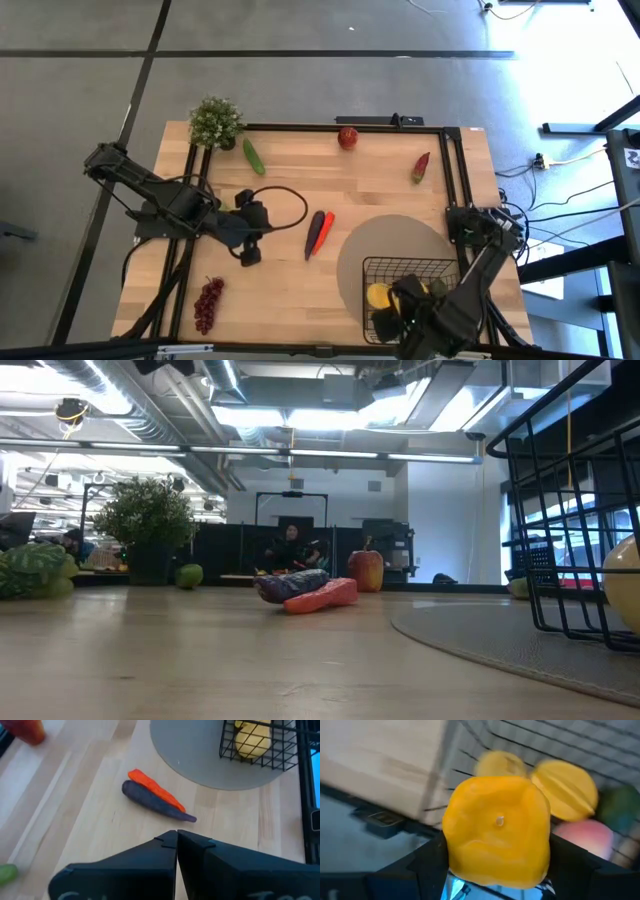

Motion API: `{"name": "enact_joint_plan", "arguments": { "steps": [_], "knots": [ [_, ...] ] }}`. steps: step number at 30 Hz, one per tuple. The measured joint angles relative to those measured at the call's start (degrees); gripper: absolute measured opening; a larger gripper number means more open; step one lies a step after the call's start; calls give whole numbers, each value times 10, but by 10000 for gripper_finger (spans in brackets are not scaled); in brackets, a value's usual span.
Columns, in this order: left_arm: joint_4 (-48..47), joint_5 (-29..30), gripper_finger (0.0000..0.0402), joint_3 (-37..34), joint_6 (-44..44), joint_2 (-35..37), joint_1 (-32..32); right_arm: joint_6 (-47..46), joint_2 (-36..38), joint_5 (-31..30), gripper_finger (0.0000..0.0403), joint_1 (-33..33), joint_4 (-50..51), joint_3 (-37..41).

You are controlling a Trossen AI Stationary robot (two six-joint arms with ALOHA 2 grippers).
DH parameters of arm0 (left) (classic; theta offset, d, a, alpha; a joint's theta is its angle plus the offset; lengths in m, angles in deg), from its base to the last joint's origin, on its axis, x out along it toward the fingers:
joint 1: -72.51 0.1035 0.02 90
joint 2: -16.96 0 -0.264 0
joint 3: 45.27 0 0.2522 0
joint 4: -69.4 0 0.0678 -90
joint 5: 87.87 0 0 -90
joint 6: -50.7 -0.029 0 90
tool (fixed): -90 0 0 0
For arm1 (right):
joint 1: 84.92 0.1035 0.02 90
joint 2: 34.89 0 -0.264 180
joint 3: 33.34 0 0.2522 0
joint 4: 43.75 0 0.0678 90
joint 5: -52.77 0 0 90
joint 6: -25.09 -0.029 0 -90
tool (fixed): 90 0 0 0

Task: Build produce basket
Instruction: Put the yellow bell pepper into the wire basket

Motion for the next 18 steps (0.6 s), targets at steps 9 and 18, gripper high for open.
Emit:
{"name": "enact_joint_plan", "arguments": {
  "steps": [9, 18],
  "knots": [
    [3, -5, 0, 0, 3, 0, 5, -91, 0, 56, 265, 26, -39, 112],
    [8, -6, 0, 0, 14, 0, 11, -74, -1, 75, 265, 25, -102, 172]
  ]
}}
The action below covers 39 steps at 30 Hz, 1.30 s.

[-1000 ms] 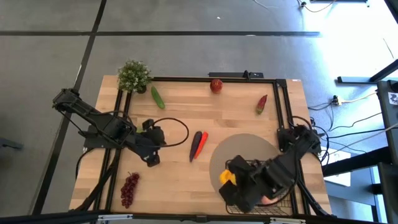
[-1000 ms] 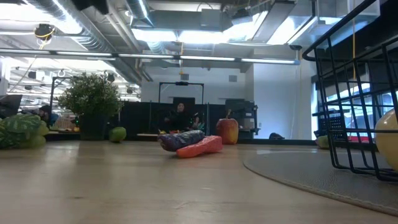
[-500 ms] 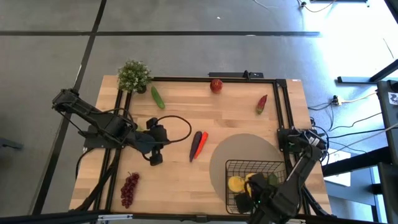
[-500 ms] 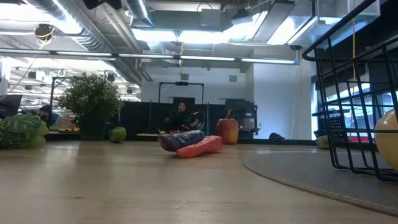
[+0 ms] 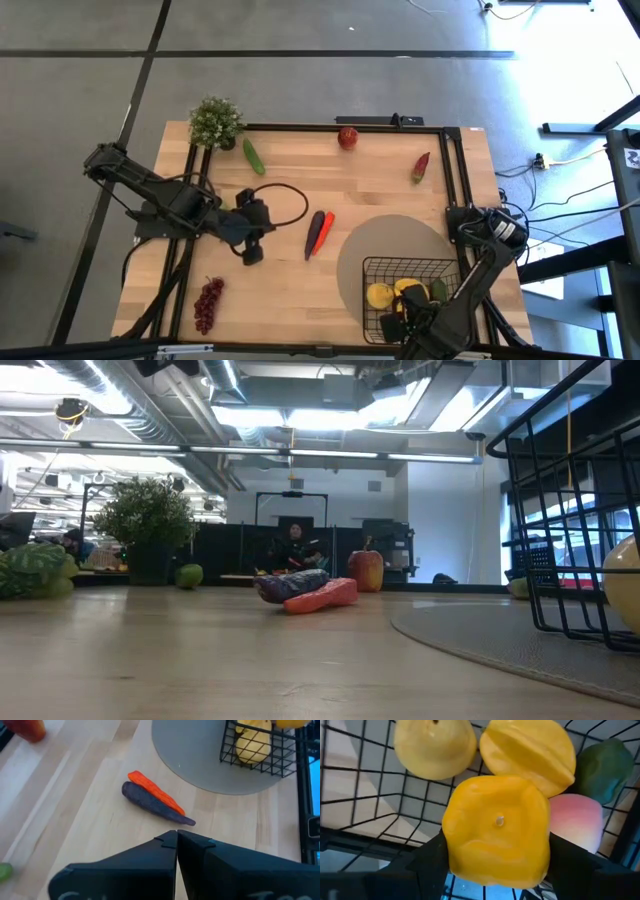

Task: Build produce basket
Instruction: Put the yellow bell pepper into the wire basket

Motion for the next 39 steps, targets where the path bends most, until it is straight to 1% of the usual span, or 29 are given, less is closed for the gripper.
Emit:
{"name": "enact_joint_plan", "arguments": {
  "steps": [6, 14, 21, 33, 35, 39],
  "knots": [
    [0, 0, 0, 0, 6, 0, 12, 2, -1, 0, 268, -3, -12, 12],
    [0, -1, 0, 0, 5, 0, 22, 7, 0, -10, 293, -4, -17, 12],
    [0, -28, 0, 0, -9, 0, 25, 13, 0, -11, 295, -4, -32, 12],
    [9, -32, 0, 0, -19, 0, 28, 15, 0, -11, 296, -4, -41, 12],
    [39, -54, 0, 0, -42, -2, 33, 15, 0, -11, 296, -4, -41, 12],
    [97, -118, 0, 0, -97, -4, 47, 16, 0, -11, 296, -4, -41, 11]
  ]
}}
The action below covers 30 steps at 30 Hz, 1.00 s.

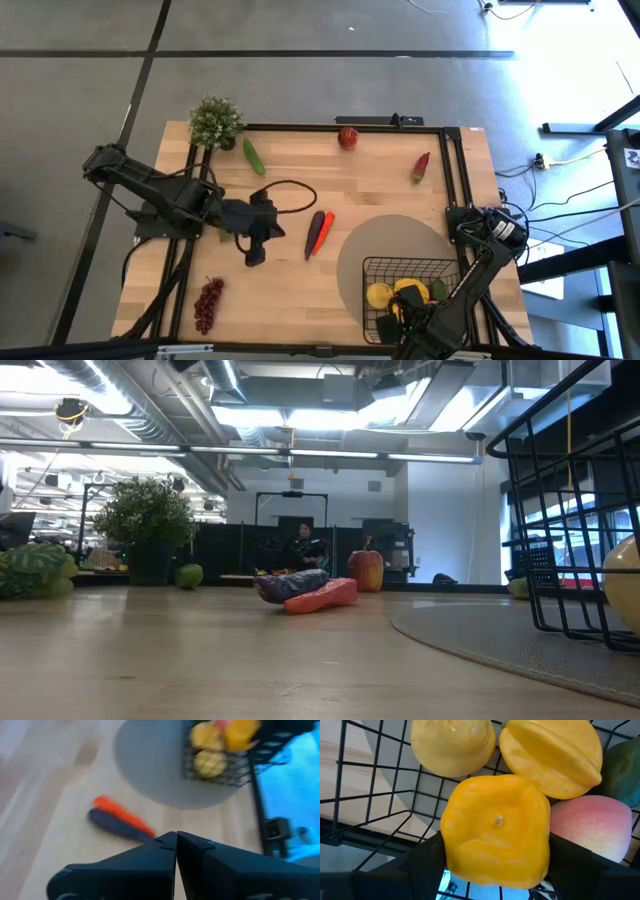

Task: Build produce basket
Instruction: Put the yellow bell pepper into the wire basket

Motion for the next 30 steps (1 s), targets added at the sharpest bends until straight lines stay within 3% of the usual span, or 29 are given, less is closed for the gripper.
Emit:
{"name": "enact_joint_plan", "arguments": {
  "steps": [13, 30],
  "knots": [
    [48, -156, 0, 1, -96, -7, 65, 1, 0, 0, 296, 0, 0, 0],
    [47, -132, 0, 0, -132, -7, 59, 1, 0, 0, 296, 0, 0, 0]
  ]
}}
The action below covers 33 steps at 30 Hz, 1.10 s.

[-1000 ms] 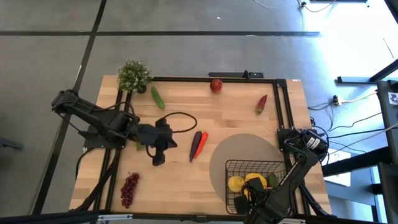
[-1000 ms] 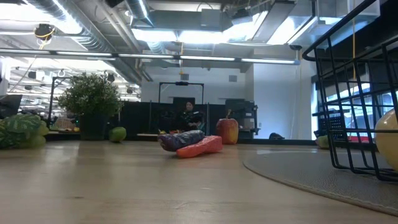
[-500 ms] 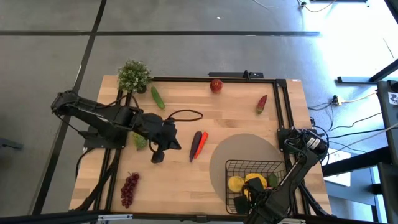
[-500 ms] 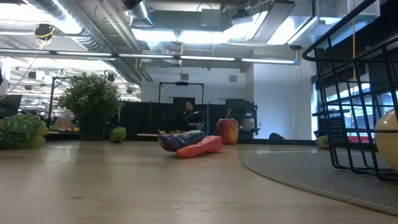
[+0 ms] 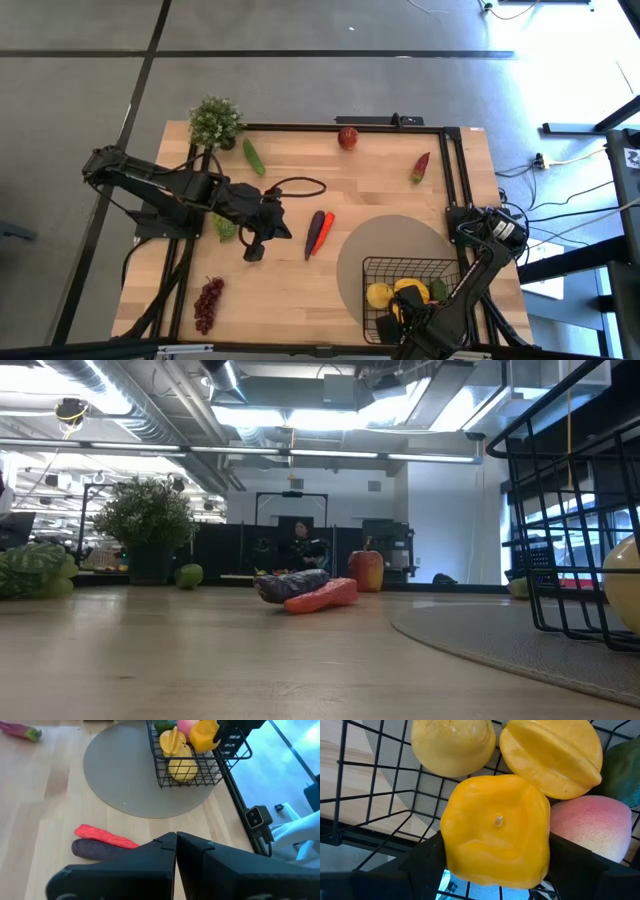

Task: Build produce basket
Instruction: Put the yellow bell pepper into the wire basket

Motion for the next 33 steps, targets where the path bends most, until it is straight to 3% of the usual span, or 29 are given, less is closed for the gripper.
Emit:
{"name": "enact_joint_plan", "arguments": {
  "steps": [23, 33],
  "knots": [
    [0, 0, 0, 0, 2, 0, 0, -2, 0, 0, 296, 0, 0, 0],
    [3, 45, 0, 0, 10, 0, 0, -2, 0, -6, 297, -8, 0, 0]
  ]
}}
